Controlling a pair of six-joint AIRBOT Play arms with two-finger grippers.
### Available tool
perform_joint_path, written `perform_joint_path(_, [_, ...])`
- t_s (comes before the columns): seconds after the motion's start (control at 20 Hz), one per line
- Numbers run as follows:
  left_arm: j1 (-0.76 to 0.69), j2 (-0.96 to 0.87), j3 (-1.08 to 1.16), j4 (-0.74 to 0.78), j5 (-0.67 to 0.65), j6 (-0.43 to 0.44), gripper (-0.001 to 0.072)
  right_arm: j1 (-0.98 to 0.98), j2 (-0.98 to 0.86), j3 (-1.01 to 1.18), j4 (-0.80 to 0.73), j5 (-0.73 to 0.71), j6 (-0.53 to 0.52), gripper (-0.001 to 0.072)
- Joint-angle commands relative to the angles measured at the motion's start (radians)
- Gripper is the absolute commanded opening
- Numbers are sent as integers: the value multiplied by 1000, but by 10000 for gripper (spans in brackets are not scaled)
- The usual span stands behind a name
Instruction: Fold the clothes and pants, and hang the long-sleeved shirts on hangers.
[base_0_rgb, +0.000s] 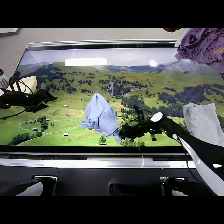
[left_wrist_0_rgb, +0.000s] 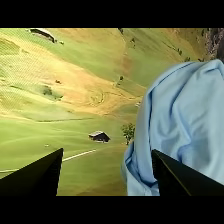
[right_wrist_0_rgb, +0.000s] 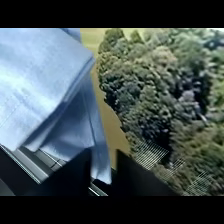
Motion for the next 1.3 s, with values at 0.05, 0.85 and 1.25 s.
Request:
perform_joint_path(0.05, [-2, -1, -3, -3, -53, 11, 631, 21, -17, -3, 26, -22, -6, 38])
perform_joint_path(0.85, [-202, -76, -460, -582, 146, 430, 632, 21, 118, -3, -166, 53, 163, 352])
perform_joint_path(1.25, [-267, -151, -459, -599, 259, 425, 50, 21, 117, -3, -123, 53, 163, 496])
